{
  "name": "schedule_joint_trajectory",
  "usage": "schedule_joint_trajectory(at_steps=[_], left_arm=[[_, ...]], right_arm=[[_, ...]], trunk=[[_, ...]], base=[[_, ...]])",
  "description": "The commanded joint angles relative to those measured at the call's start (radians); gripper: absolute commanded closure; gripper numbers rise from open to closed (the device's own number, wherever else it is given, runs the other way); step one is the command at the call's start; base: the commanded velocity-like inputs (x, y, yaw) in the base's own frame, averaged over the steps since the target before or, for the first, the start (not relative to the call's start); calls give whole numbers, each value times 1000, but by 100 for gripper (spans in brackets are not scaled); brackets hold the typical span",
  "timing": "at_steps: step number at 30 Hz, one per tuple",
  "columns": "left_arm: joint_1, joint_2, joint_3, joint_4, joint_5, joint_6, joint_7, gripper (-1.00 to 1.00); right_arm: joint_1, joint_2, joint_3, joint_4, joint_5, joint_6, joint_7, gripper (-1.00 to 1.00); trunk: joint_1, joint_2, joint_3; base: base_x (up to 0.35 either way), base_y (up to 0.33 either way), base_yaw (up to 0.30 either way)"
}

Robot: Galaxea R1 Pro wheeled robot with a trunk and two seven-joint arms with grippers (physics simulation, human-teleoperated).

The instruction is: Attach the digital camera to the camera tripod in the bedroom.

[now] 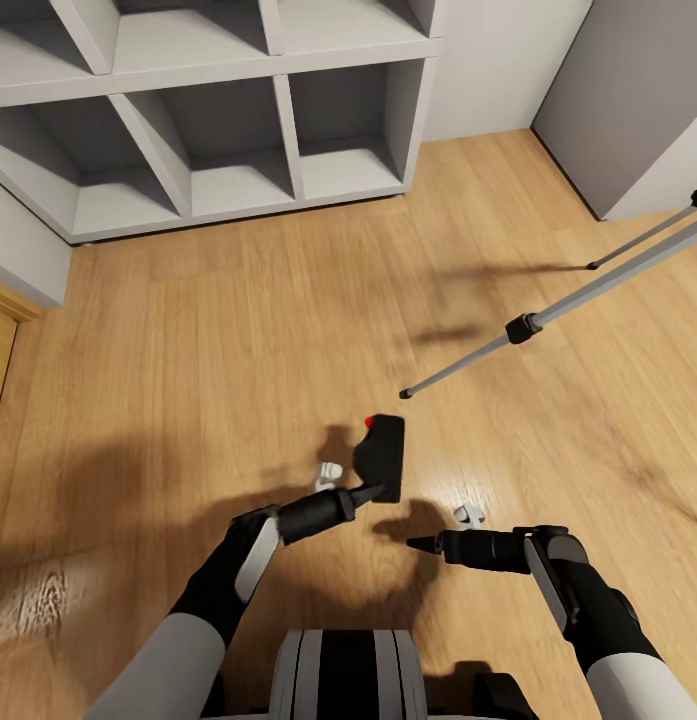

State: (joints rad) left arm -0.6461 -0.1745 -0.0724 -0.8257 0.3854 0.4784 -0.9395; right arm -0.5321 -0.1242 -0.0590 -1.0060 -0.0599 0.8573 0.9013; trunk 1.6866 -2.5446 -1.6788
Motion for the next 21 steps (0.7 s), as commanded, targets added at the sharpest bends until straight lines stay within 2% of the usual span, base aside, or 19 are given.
schedule_joint_trajectory(at_steps=[1, 2, 3, 4, 5, 6, 7, 8, 9, 11, 15, 18, 21], left_arm=[[0, 0, -18, -39, 10, 25, 80, 100], [0, 0, -25, -57, 10, 30, 120, 100], [0, 0, -33, -90, 10, 38, 204, 100], [0, 0, -36, -104, 11, 41, 248, 100], [0, 0, -41, -127, 8, 45, 340, 100], [0, 0, -42, -134, 9, 46, 388, 100], [0, 1, -44, -140, 12, 47, 487, 100], [0, 4, -45, -141, 13, 47, 534, 100], [0, 16, -46, -135, 17, 44, 614, 100], [0, 39, -47, -116, 19, 28, 692, 100], [0, 64, -49, -119, 21, 17, 759, 100], [0, 81, -49, -160, 28, 100, 776, 100], [0, 92, -49, -203, 38, 219, 779, 100]], right_arm=[[0, 0, -1, 0, -6, 8, -1, -100], [0, 0, -1, 0, -6, 8, -1, -100], [0, 0, -1, 0, -6, 8, -1, -100], [0, 0, -1, 0, -6, 8, -1, -100], [0, 0, -1, 0, -6, 8, -1, -100], [0, 0, -1, 0, -6, 8, -1, -100], [0, 0, -1, 0, -7, 8, -1, -100], [0, 0, -1, 0, -7, 8, -2, -100], [0, 0, -1, 0, -8, 8, -2, -100], [0, 0, -1, 0, -8, 8, -3, -100], [0, 0, -1, 0, -9, 8, -5, -100], [0, 1, -1, 12, -7, 8, -4, -100], [0, 3, -1, 26, -2, 7, -4, -100]], trunk=[[0, 0, -1], [0, 0, -1], [0, 0, -1], [0, 0, -1], [0, 0, -1], [0, 0, -1], [0, 0, -1], [0, 0, -1], [0, 0, -1], [0, 0, -1], [0, 0, -1], [0, 0, -1], [0, 0, -1]], base=[[0, 0, 0], [0, 0, 0], [0, 0, 0], [0, 0, 0], [0, 0, 0], [0, 0, 0], [0, 0, 0], [0, 0, 0], [0, 0, 0], [0, 0, 0], [0, 0, 0], [0, 0, 0], [0, 0, 0]])
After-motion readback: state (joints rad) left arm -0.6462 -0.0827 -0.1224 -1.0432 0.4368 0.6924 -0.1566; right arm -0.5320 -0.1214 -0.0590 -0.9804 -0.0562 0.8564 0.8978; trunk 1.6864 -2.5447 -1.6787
